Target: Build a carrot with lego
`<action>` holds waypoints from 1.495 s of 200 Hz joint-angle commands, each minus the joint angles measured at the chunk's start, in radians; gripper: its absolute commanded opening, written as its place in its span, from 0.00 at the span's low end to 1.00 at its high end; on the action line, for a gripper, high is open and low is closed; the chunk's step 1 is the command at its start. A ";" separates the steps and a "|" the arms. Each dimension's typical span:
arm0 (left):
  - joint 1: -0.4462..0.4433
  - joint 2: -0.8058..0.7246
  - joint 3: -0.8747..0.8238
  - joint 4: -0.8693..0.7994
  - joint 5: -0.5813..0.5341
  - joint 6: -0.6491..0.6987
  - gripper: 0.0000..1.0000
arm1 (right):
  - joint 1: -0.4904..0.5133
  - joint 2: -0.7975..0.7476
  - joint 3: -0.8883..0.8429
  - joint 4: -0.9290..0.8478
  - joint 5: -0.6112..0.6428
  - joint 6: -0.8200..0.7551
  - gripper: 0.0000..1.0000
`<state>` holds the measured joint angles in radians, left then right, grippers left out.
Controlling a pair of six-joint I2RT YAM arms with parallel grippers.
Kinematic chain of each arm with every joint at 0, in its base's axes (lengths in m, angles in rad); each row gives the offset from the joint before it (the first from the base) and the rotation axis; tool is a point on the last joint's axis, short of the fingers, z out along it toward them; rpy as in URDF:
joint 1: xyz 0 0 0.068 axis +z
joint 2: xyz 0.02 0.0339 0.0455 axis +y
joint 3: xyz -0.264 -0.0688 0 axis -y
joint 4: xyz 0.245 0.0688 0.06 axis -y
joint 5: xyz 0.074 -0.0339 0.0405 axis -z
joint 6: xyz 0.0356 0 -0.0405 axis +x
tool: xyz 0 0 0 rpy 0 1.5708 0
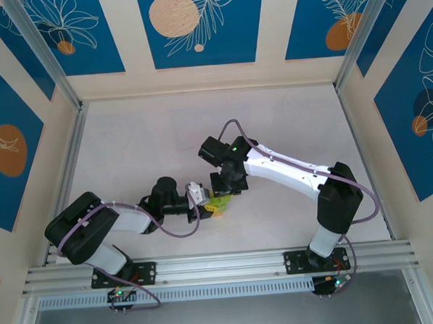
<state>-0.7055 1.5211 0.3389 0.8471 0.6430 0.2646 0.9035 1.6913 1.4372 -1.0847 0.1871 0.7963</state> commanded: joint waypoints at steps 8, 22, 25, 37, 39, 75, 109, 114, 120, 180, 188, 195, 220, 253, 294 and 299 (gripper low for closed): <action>-0.009 0.017 0.015 -0.025 -0.014 0.020 0.30 | 0.005 0.048 -0.054 -0.029 0.079 0.010 0.28; -0.007 0.017 0.014 -0.025 -0.016 0.022 0.30 | 0.004 0.049 -0.054 -0.030 0.083 0.012 0.28; -0.008 0.016 0.014 -0.025 -0.016 0.021 0.30 | 0.005 0.050 -0.054 -0.032 0.084 0.013 0.28; -0.006 0.016 0.014 -0.025 -0.016 0.020 0.30 | 0.005 0.050 -0.055 -0.029 0.085 0.012 0.28; -0.007 0.016 0.014 -0.026 -0.015 0.021 0.30 | 0.006 0.051 -0.055 -0.028 0.083 0.012 0.28; -0.008 0.015 0.013 -0.026 -0.017 0.020 0.30 | 0.015 0.074 -0.059 -0.026 0.074 0.009 0.28; -0.007 0.015 0.013 -0.026 -0.017 0.019 0.30 | 0.035 0.096 -0.056 -0.045 0.095 0.008 0.28; -0.007 0.014 0.014 -0.026 -0.018 0.020 0.30 | 0.039 0.101 -0.052 -0.051 0.100 0.008 0.28; -0.009 0.016 0.015 -0.028 -0.017 0.020 0.30 | 0.044 0.105 -0.045 -0.059 0.108 0.008 0.28; -0.007 0.016 0.017 -0.032 -0.023 0.022 0.29 | 0.063 0.133 -0.020 -0.079 0.113 0.007 0.28; -0.008 0.016 0.017 -0.033 -0.024 0.021 0.30 | 0.064 0.133 -0.021 -0.077 0.110 0.007 0.28; -0.007 0.017 0.018 -0.033 -0.024 0.021 0.29 | 0.064 0.131 -0.021 -0.075 0.109 0.009 0.28; -0.009 0.016 0.018 -0.033 -0.024 0.021 0.29 | 0.062 0.126 -0.016 -0.073 0.103 0.006 0.30; -0.008 0.014 0.017 -0.034 -0.025 0.021 0.29 | 0.055 0.101 -0.011 -0.052 0.089 -0.002 0.46; -0.008 0.015 0.017 -0.034 -0.026 0.022 0.29 | 0.048 0.057 0.000 -0.043 0.106 -0.012 0.59; -0.006 0.014 0.017 -0.034 -0.024 0.024 0.29 | 0.048 0.050 0.003 -0.042 0.107 -0.014 0.60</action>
<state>-0.7074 1.5227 0.3416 0.8448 0.6350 0.2646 0.9497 1.7367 1.4696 -1.1374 0.3073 0.7887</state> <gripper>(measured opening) 0.349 0.575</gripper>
